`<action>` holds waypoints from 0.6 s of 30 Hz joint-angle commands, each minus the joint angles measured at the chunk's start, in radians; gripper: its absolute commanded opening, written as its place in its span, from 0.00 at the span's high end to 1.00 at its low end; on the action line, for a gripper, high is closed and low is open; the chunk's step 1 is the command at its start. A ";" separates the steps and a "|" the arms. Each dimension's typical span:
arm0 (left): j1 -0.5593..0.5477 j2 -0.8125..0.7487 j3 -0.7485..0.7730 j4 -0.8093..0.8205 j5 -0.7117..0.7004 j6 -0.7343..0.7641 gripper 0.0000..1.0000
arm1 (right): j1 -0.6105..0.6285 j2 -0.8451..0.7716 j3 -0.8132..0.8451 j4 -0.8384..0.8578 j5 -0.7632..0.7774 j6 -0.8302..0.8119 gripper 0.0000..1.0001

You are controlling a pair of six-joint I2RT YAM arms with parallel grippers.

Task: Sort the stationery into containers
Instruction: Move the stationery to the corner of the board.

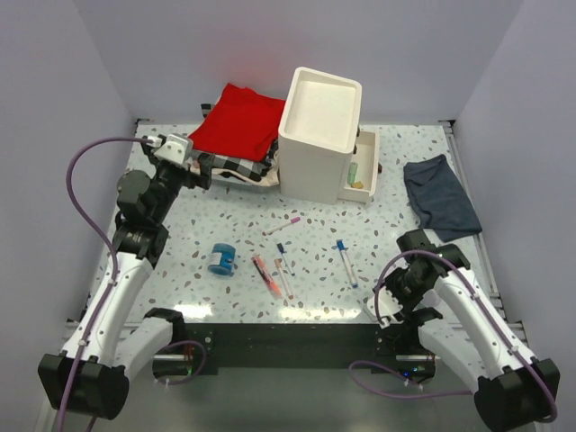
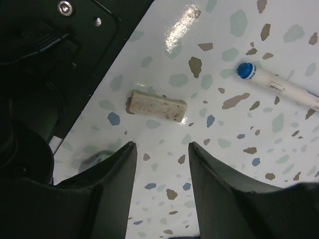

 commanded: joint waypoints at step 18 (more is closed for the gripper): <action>0.028 -0.012 0.024 -0.002 0.000 0.019 0.00 | 0.097 0.252 -0.073 0.077 -0.009 -0.726 0.50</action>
